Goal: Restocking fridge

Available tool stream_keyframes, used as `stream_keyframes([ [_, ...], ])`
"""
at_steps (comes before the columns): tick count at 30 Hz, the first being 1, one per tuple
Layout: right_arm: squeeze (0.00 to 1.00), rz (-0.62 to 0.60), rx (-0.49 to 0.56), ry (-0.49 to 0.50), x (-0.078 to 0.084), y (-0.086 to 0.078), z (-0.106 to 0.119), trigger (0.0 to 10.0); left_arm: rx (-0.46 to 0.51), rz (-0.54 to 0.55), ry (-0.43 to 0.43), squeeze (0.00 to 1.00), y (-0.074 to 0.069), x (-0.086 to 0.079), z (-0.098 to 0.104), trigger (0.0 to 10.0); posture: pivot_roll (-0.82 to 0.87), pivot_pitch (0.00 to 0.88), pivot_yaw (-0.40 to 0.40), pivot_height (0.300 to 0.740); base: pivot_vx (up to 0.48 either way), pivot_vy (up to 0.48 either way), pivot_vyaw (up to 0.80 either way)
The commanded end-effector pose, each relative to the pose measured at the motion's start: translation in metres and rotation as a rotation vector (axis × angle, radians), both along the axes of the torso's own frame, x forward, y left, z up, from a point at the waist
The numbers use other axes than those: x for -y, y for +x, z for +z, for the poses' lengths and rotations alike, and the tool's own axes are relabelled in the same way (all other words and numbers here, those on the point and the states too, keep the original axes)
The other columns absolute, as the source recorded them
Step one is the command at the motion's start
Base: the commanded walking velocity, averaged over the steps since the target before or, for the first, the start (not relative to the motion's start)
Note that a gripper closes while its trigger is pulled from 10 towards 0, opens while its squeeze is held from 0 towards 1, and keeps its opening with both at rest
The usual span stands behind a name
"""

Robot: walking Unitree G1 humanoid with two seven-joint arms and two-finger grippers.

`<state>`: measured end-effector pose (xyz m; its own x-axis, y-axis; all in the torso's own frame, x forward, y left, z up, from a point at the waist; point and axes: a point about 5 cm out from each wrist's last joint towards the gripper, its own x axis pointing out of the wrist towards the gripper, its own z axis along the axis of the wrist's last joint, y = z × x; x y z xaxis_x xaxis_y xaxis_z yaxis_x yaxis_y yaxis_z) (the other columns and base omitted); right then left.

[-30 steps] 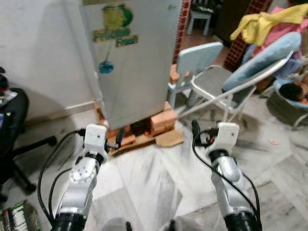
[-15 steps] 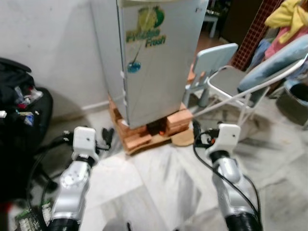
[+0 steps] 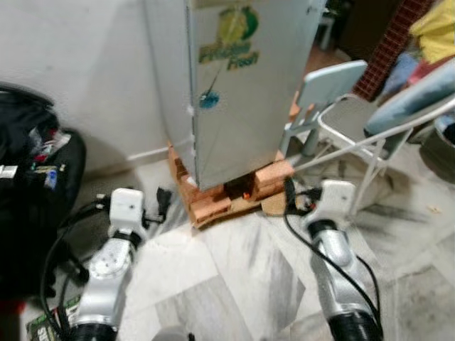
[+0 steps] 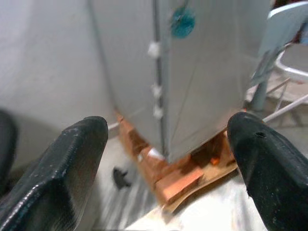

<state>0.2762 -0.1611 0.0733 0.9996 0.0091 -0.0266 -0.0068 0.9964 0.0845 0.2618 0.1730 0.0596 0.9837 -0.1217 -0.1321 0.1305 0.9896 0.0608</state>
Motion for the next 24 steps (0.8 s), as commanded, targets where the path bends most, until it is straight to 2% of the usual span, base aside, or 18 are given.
stream_keyframes([
  [1,0.0,-0.037,-0.013,-0.015,0.0125,-0.0021,-0.0023,10.0,-0.016,-0.032,-0.01,0.0,-0.0009,0.0089,-0.0021,10.0,0.03,0.0,-0.016,0.74,0.33,0.349,-0.48],
  [11,0.0,-0.031,-0.017,-0.017,0.0104,-0.0019,-0.0024,10.0,-0.018,-0.028,0.005,0.0,-0.001,0.01,-0.0012,10.0,0.03,0.0,-0.018,0.74,0.312,0.364,-0.47],
  [19,0.0,-0.031,-0.017,-0.018,0.0113,-0.0021,-0.0025,10.0,0.003,-0.051,0.017,0.0,-0.0005,0.0124,0.0016,10.0,0.03,0.0,-0.019,0.74,0.279,0.389,-0.65],
  [24,0.0,-0.029,-0.014,-0.02,0.0116,-0.0017,-0.0019,10.0,-0.003,-0.052,0.001,0.0,-0.0004,0.0142,0.0018,10.0,0.03,0.0,-0.022,0.74,0.325,0.353,-0.5],
])
